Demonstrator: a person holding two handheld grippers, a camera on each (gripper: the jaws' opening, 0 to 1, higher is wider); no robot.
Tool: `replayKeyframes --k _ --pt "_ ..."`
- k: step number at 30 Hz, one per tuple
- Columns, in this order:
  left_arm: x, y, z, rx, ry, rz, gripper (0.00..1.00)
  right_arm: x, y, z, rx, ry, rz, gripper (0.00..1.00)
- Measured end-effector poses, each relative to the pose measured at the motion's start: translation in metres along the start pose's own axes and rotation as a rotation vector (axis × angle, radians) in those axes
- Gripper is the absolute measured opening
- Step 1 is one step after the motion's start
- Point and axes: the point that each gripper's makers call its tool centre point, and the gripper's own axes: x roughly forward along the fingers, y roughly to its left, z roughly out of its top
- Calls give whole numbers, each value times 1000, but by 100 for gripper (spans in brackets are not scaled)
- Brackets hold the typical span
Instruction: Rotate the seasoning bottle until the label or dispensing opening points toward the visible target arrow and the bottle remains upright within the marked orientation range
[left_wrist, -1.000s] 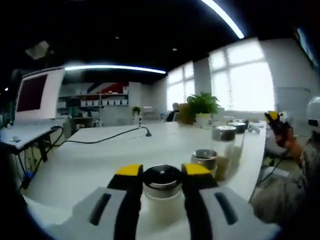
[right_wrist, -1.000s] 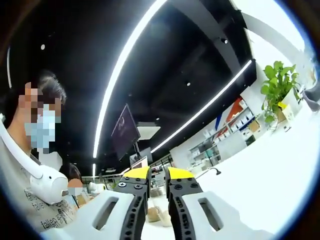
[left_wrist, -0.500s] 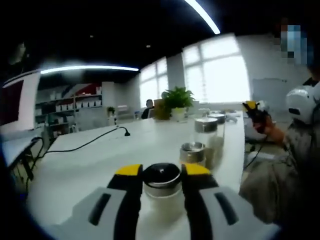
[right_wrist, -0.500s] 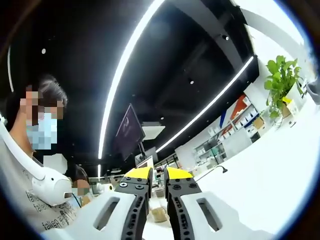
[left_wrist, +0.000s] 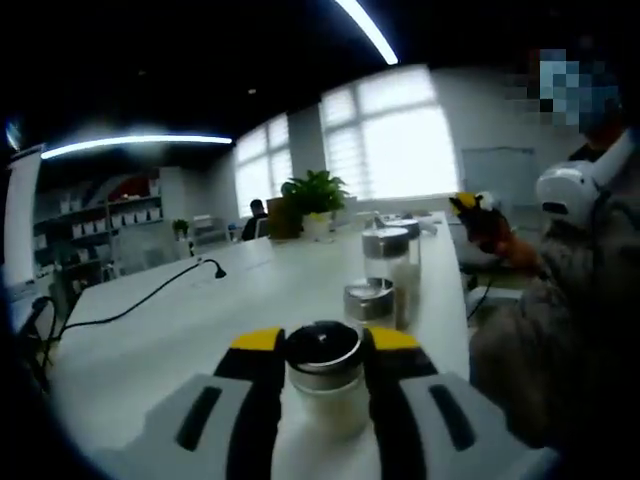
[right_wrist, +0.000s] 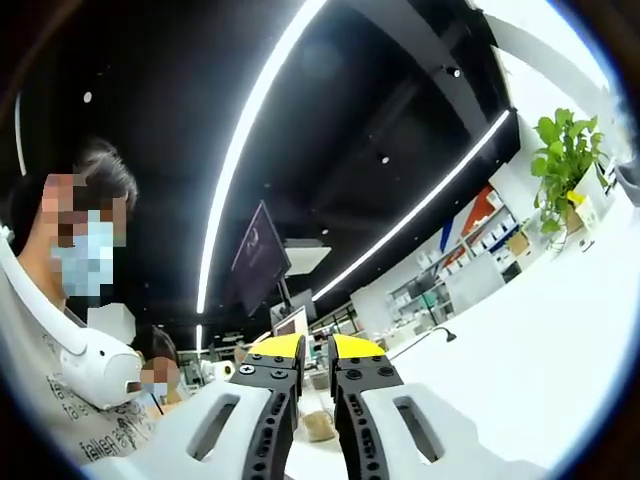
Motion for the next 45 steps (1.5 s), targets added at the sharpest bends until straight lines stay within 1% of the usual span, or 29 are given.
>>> replayKeyframes --k 5,6,8,11,12,13,15,17,18,19,21,22,23,24,25,27,29,30,31,32,34,35,36,39,40,41,42,43,45 --pt "-2 -2 0 15 -18 -49 32 0 2 -2 1 2 10 8" --pt "-1 -4 1 13 -22 -67 32 0 3 -2 4 -1 14 8" --pt "-2 -8 1 -23 -30 -124 32 1 5 -1 18 -18 25 8" --pt "-1 -4 0 -34 -30 -126 33 5 9 -2 14 -17 35 8" --pt "1 -3 1 -47 -38 -118 33 5 10 -2 9 -14 38 8" --pt "1 -2 1 -68 -52 -116 33 6 11 -3 5 -13 41 8" --pt "-1 -2 4 -162 -88 -118 33 6 13 -1 6 -20 42 8" --pt "-5 -1 12 -204 -166 -104 34 7 15 2 1 -41 38 8" --pt "-8 -1 15 -219 -190 -90 35 8 17 2 0 -45 41 8" --pt "-9 1 16 -224 -195 -66 38 9 19 2 0 -46 47 8" --pt "-11 4 17 -203 -197 3 47 11 22 2 -4 -43 57 8" --pt "-11 5 17 -190 -186 44 48 12 23 2 -7 -41 58 8" --pt "-10 1 17 -158 -175 58 48 12 23 2 -9 -41 59 8" --pt "-9 -5 18 -119 -167 58 49 12 24 1 -10 -41 59 8" --pt "-7 -6 18 -80 -152 90 51 12 24 0 -9 -40 58 8" --pt "-5 7 14 -59 -114 200 54 12 23 -1 -5 -36 52 8" --pt "-4 20 11 -50 -90 295 51 11 22 0 -3 -37 44 8" --pt "-1 17 12 -125 -104 279 50 11 21 0 -2 -39 42 8" --pt "0 16 12 -163 -111 272 46 10 21 1 -1 -40 42 8" --pt "2 12 12 -180 -113 256 46 10 21 1 1 -41 40 8" --pt "4 7 13 -179 -125 254 50 10 19 -1 3 -35 31 8" --pt "5 4 14 -184 -125 254 50 10 17 -2 7 -33 27 8" --pt "6 3 14 -178 -124 267 50 10 15 -2 13 -32 25 8" --pt "3 7 12 -167 -108 337 48 8 10 -3 26 -35 11 8" --pt "0 11 6 -160 -58 379 44 7 6 -5 32 -25 -14 8" --pt "-1 11 1 -113 -12 397 39 6 -2 -11 19 8 -63 8" --pt "-3 13 1 -81 3 424 36 6 -5 -13 -8 17 -78 8" --pt "-1 8 2 -86 -4 408 38 7 -3 -14 -6 18 -74 8" --pt "-1 8 -1 -113 10 411 42 7 -3 -15 -1 25 -75 8"
